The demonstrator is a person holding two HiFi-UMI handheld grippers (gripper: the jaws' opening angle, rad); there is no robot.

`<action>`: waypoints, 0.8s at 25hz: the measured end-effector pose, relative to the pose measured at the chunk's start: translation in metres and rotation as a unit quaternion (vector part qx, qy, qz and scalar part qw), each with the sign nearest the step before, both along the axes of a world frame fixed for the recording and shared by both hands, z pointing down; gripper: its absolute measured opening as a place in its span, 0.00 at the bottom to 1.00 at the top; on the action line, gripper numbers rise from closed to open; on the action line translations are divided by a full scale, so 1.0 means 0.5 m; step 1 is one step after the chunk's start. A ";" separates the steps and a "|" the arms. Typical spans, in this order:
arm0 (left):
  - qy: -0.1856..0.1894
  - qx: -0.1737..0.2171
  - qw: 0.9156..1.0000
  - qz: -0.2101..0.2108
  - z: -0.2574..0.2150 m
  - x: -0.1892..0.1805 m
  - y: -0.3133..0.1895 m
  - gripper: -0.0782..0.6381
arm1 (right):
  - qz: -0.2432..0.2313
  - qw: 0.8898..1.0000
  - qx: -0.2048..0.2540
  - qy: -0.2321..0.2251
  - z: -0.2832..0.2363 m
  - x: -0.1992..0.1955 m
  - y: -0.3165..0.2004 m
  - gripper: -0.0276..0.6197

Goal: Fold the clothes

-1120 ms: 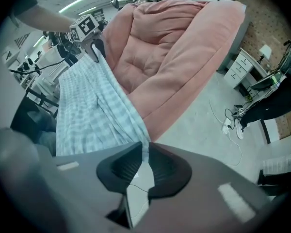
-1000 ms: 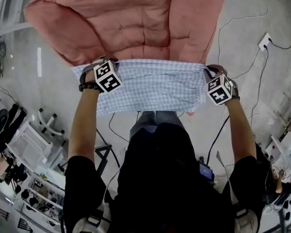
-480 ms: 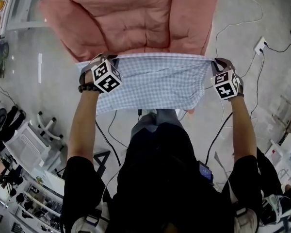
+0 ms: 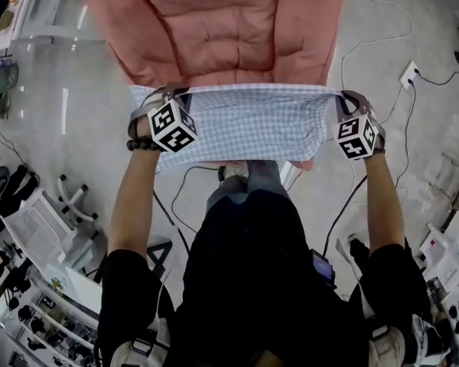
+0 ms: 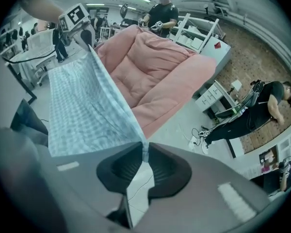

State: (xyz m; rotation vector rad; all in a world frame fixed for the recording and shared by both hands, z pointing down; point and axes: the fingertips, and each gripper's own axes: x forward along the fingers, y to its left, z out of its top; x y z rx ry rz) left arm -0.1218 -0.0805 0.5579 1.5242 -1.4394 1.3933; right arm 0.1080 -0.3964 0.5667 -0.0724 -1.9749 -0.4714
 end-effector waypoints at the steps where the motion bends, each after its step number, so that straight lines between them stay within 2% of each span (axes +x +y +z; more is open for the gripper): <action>1: -0.006 0.003 1.000 0.001 -0.005 0.015 0.012 0.13 | -0.004 1.000 0.008 -0.005 -0.001 0.012 0.009 0.11; 5: -0.028 0.012 1.000 0.001 -0.007 0.075 0.063 0.13 | -0.027 0.999 0.030 -0.018 0.002 0.064 0.053 0.11; 12: -0.039 0.015 0.999 0.012 -0.015 0.163 0.141 0.13 | -0.026 0.999 0.038 -0.018 0.013 0.143 0.128 0.11; 20: -0.038 0.006 0.999 0.031 -0.014 0.268 0.205 0.13 | -0.052 0.997 0.064 -0.005 0.033 0.235 0.185 0.11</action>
